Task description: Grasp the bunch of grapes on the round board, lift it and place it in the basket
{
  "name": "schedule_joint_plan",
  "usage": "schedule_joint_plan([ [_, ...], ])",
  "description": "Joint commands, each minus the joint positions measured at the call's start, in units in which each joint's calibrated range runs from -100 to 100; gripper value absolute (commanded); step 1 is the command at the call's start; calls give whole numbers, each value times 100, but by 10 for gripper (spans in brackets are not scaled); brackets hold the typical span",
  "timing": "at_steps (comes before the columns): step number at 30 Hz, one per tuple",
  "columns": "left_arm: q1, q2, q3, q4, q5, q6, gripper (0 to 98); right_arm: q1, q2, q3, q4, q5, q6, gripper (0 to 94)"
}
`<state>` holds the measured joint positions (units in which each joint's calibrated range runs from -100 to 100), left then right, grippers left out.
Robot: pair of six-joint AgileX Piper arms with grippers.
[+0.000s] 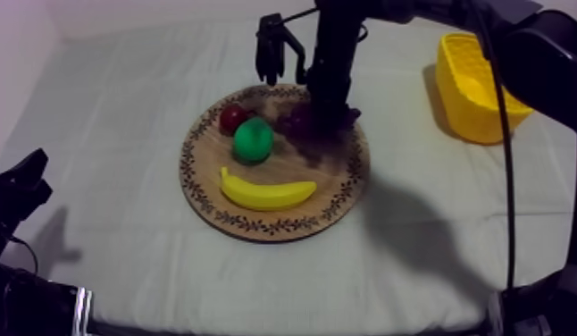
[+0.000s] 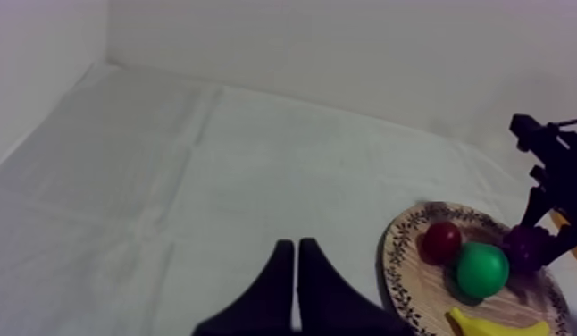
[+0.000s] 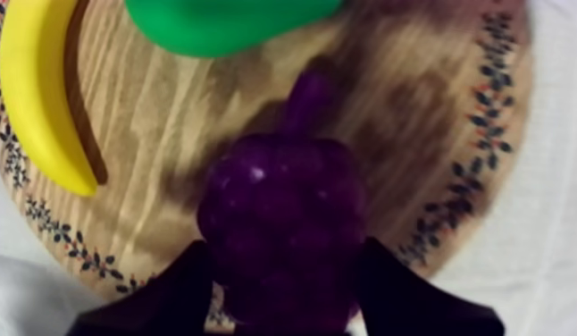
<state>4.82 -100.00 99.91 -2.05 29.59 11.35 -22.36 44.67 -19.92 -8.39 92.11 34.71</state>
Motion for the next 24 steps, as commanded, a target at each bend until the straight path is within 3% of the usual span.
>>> schedule_joint_plan([
  [1,0,0,-2,-2,-1,0,1,28,-105,-22,-9,14,4,280],
  [24,0,0,-2,-2,-1,0,1,443,-1682,193,-28,296,-150,281],
])
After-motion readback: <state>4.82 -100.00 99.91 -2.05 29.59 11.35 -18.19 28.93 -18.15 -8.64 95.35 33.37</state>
